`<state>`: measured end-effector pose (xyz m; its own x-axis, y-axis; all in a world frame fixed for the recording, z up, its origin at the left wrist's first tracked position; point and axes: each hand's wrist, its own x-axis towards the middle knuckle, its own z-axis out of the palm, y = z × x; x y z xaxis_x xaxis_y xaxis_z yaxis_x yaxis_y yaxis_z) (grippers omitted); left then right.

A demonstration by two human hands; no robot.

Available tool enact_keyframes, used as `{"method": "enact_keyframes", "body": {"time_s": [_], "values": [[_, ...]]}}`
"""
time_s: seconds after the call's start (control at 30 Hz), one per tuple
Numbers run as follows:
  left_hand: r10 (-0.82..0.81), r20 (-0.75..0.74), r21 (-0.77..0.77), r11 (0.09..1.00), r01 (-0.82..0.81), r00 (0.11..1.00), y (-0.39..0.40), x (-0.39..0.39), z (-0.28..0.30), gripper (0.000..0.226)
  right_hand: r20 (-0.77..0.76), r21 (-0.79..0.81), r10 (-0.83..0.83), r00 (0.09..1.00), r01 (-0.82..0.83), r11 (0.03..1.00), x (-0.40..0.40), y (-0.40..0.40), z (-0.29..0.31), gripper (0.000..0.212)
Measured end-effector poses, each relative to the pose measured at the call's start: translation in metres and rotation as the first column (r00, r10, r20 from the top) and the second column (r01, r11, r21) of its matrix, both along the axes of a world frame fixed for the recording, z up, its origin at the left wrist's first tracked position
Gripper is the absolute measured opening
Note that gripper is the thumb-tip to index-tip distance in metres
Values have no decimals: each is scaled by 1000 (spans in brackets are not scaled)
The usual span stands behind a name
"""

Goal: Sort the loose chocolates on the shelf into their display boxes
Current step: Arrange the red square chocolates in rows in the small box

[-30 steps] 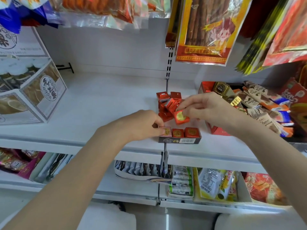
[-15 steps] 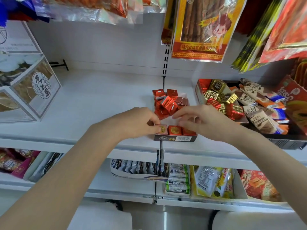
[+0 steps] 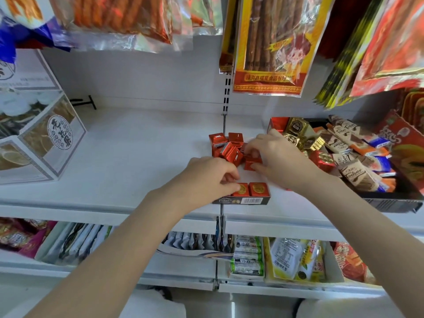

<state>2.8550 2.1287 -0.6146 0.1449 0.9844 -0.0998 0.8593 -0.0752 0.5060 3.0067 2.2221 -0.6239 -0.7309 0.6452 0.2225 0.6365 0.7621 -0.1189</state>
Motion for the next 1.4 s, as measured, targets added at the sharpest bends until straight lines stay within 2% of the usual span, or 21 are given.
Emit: {"method": "enact_keyframes", "body": {"time_s": [0.1,0.2,0.3,0.47,0.7,0.83,0.97,1.03,1.13,1.2,1.27,1.4], "values": [[-19,-67,-46,999,16,998,4,-1,-2,24,49,-71,26,998,-23,997,1,-1,6,18],[-32,-62,-70,997,27,998,5,-2,-2,23,69,-176,93,993,-79,981,5,-6,12,9],[-38,-41,-85,996,34,998,5,-4,-2,23,20,-168,47,999,-43,985,11,-5,14,15],[-55,16,-128,990,57,998,3,-5,-1,28,94,-217,6,996,14,976,10,-3,12,23],[-95,13,-105,990,96,995,4,-5,-2,29,212,-279,19,977,42,959,5,-5,17,29],[-108,14,-88,990,109,994,5,-5,-3,30,232,-333,20,973,60,941,0,-8,19,32],[-75,68,-43,996,78,995,1,-5,-3,32,240,-314,1,971,77,946,-2,-9,18,31],[-28,90,24,999,26,996,-1,-9,1,31,193,-262,-20,981,71,963,0,-8,20,28],[59,17,130,990,-60,998,-2,-22,5,27,13,-192,-55,998,56,980,-3,-6,21,21],[78,-51,128,989,-71,996,-3,-30,3,25,-79,-180,-71,994,55,982,-12,-9,17,29],[58,-48,94,994,-54,997,-4,-33,0,25,-128,-188,-81,989,56,981,-23,-12,12,39],[32,-61,70,997,-28,998,-4,-37,0,30,-204,-184,-112,973,74,980,-35,-11,5,35]]}}
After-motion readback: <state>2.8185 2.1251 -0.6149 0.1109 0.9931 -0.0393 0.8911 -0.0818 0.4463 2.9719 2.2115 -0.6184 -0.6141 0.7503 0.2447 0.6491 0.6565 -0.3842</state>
